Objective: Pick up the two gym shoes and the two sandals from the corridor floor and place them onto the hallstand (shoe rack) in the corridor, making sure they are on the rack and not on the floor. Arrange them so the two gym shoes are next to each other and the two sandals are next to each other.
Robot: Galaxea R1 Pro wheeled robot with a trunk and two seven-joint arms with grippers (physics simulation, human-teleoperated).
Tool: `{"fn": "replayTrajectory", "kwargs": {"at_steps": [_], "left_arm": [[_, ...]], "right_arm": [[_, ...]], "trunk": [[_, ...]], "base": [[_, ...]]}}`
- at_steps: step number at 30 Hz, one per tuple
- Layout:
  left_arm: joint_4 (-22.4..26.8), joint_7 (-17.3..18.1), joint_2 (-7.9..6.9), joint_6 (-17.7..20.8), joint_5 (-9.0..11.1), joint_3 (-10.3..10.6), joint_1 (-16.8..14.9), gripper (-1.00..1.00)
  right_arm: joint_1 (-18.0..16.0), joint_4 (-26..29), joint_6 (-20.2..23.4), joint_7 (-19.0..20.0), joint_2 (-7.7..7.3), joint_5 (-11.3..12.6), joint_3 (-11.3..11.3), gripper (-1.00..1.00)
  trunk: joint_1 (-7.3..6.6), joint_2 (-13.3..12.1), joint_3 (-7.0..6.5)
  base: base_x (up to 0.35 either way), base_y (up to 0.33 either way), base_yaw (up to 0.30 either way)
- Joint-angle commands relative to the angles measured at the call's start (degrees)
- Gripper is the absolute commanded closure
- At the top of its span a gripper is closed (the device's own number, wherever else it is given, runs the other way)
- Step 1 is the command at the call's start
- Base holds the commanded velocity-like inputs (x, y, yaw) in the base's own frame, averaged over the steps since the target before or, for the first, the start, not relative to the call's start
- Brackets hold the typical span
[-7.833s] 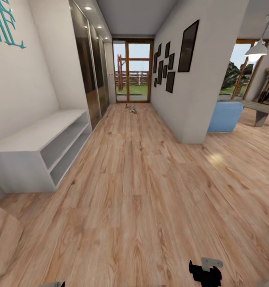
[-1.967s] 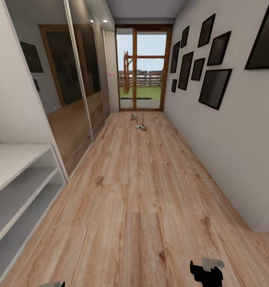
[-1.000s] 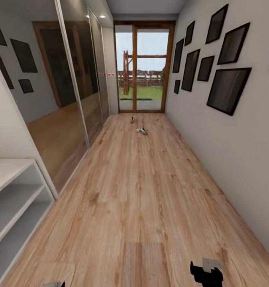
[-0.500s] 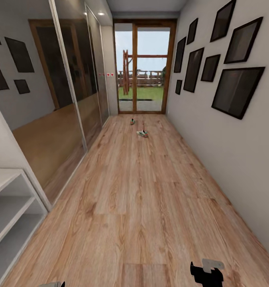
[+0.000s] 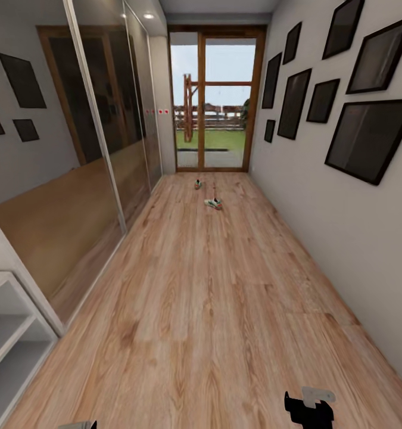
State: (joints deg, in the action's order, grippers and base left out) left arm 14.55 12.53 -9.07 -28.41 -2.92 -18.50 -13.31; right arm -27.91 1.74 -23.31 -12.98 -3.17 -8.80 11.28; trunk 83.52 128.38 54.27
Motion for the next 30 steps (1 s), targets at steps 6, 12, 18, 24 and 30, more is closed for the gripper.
{"fn": "replayTrajectory", "kwargs": {"at_steps": [6, 12, 18, 24, 30], "left_arm": [[-0.1, 0.4, 0.02, -0.2, -0.3, -0.5, 0.0, -1.00], [-0.1, 0.4, 0.02, -0.2, -0.3, -0.5, 0.0, -1.00], [-0.1, 0.4, 0.02, -0.1, -0.3, -0.5, 0.0, -1.00], [-0.1, 0.4, 0.02, -0.2, -0.3, -0.5, 0.0, -1.00], [-0.1, 0.4, 0.05, -0.2, -0.3, -0.4, 0.0, -1.00]], "right_arm": [[0.0, -0.1, -0.2, -0.2, 0.00, -0.6, 0.4, -1.00], [0.0, -0.1, -0.1, -0.2, 0.00, -0.6, 0.5, -1.00], [0.0, -0.1, -0.1, -0.2, 0.06, -0.6, 0.4, -1.00], [0.0, -0.1, -0.2, -0.2, -0.02, -0.5, 0.5, -1.00], [0.0, -0.1, -0.2, -0.2, -0.14, -0.6, 0.5, -1.00]], "trunk": [[0.02, 0.0, 0.05], [0.02, 0.0, 0.05], [0.02, 0.0, 0.05], [0.02, 0.0, 0.05], [0.02, 0.0, 0.05]], "base": [[0.338, 0.000, 0.000], [0.338, 0.000, 0.000], [0.338, 0.000, 0.000], [0.338, 0.000, 0.000], [0.338, 0.000, 0.000]]}}
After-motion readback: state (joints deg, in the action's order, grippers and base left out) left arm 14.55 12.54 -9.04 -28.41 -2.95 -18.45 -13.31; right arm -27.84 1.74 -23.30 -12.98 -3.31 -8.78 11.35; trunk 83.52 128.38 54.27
